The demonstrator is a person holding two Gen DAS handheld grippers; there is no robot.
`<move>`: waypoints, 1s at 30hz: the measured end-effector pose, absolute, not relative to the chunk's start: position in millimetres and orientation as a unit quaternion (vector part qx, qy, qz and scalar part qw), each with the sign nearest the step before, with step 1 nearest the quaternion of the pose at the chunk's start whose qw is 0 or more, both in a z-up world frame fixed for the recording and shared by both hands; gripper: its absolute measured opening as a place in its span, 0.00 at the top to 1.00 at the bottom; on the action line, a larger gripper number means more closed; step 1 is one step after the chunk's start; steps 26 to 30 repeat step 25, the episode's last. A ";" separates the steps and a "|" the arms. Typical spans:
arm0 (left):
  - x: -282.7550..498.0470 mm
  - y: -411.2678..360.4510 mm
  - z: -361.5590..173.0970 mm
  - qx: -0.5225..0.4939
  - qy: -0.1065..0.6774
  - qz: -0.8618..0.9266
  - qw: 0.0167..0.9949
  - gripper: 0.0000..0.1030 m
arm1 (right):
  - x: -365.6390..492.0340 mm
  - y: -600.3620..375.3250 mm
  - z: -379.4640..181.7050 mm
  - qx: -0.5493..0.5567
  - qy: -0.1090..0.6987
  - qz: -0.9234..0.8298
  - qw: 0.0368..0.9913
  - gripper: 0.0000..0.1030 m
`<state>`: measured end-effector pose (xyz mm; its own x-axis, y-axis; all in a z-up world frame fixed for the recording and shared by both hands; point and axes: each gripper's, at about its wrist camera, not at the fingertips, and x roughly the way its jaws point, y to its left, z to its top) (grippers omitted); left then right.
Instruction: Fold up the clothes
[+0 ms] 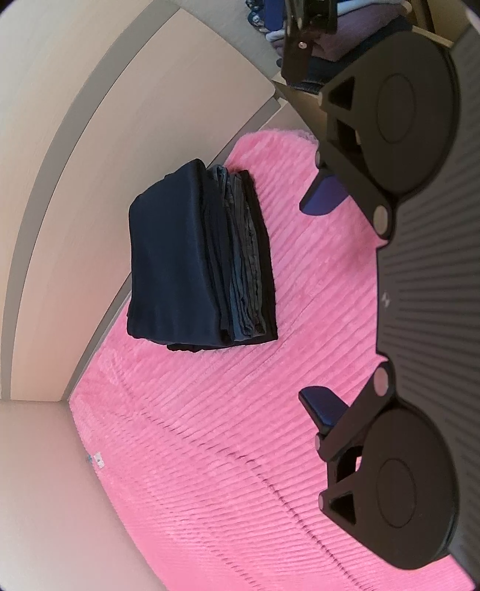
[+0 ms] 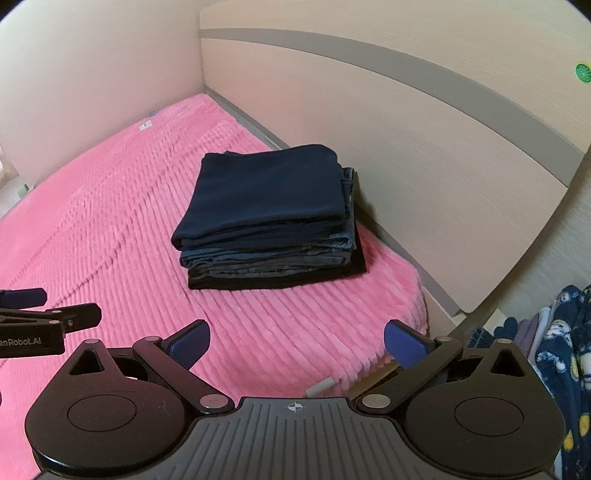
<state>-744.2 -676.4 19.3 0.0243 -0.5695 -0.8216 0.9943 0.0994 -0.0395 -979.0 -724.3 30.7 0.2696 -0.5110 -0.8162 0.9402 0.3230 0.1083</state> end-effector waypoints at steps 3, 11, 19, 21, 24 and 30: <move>-743.5 -675.0 18.8 0.299 0.357 -0.600 0.651 0.06 | -977.5 -724.3 30.7 0.307 0.351 -0.495 0.733 0.00; -743.5 -671.5 16.4 0.305 0.353 -0.601 0.648 0.05 | -974.4 -723.4 30.7 0.305 0.356 -0.496 0.731 0.00; -744.7 -670.4 15.3 0.310 0.347 -0.604 0.646 0.03 | -971.2 -723.6 30.4 0.305 0.357 -0.495 0.731 0.00; -744.9 -670.8 15.3 0.310 0.346 -0.605 0.646 0.03 | -970.8 -723.7 30.3 0.305 0.357 -0.495 0.731 0.00; -744.8 -670.6 15.3 0.310 0.344 -0.607 0.646 0.03 | -970.4 -724.6 29.7 0.306 0.358 -0.495 0.730 0.00; -744.9 -669.6 15.5 0.310 0.342 -0.608 0.646 0.03 | -970.3 -724.9 29.5 0.307 0.359 -0.495 0.729 0.00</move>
